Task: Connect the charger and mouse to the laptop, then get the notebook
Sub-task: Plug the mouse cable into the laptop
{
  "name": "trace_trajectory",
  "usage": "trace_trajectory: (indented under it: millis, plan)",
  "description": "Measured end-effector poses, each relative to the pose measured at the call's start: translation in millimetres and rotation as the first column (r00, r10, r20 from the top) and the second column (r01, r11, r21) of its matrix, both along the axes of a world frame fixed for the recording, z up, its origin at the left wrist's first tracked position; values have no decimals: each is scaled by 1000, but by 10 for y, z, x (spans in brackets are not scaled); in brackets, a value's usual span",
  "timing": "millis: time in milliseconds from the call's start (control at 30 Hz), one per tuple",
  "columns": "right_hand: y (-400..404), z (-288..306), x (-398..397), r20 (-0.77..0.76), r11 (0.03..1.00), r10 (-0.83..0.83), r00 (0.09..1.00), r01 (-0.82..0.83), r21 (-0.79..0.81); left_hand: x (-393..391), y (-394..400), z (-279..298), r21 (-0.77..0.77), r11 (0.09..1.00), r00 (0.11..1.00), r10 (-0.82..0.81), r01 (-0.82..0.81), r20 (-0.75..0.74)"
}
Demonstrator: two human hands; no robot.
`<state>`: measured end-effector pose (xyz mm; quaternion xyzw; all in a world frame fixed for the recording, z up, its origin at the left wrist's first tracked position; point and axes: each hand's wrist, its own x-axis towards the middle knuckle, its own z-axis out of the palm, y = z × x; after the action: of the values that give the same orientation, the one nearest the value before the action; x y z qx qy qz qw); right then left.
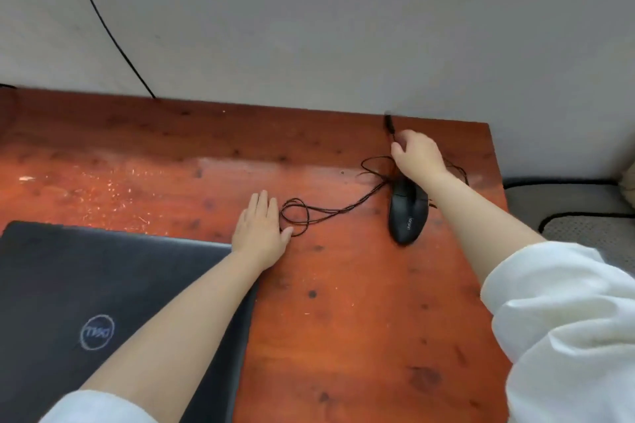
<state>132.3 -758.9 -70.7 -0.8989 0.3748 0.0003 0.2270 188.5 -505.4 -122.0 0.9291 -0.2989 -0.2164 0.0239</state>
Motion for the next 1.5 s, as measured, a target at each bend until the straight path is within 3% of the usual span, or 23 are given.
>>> trace_trajectory:
  millis: [233, 300, 400, 500, 633, 733, 833, 900, 1067, 1500]
  plan:
    - [-357, -389, 429, -85, 996, -53, 995, 59, 68, -21, -22, -72, 77, 997, 999, 29, -27, -21]
    - [-375, -352, 455, -15, 989, -75, 997, 76, 125, -4, -32, -17, 100, 995, 998, 29, -23, -49]
    - [-234, -131, 388, 229, 982, -40, 973, -4, 190, 36, 1, 92, 83, 997, 998, 18, -12, -61]
    - [47, 171, 186, 379, 965, 213, 901, -255, 64, -7, 110, 208, -33, 998, 998, 63, -62, 29]
    - [547, 452, -237, 458, 829, 537, 708, -543, -134, -235, 425, 297, -113, 986, 987, 130, -118, 98]
    - [1004, 400, -524, 323, 681, 716, 619, -720, -130, -451, 767, 304, -88, 986, 983, 154, -145, 103]
    - [1449, 148, -739, 104, 556, 824, 557, -830, 42, -638, 1071, 265, -73, 979, 976, 198, -191, 96]
    - [1675, -18, -844, 22, 562, 823, 568, -819, 115, -706, 1205, 229, -68, 973, 970, 225, -219, 89]
    - [1941, -290, -931, -28, 716, 698, 716, -696, 53, -705, 1283, 152, -68, 975, 970, 217, -211, 113]
    - [2107, -568, -932, 67, 792, 606, 792, -609, 37, -728, 1281, 8, -81, 977, 963, 208, -197, 174]
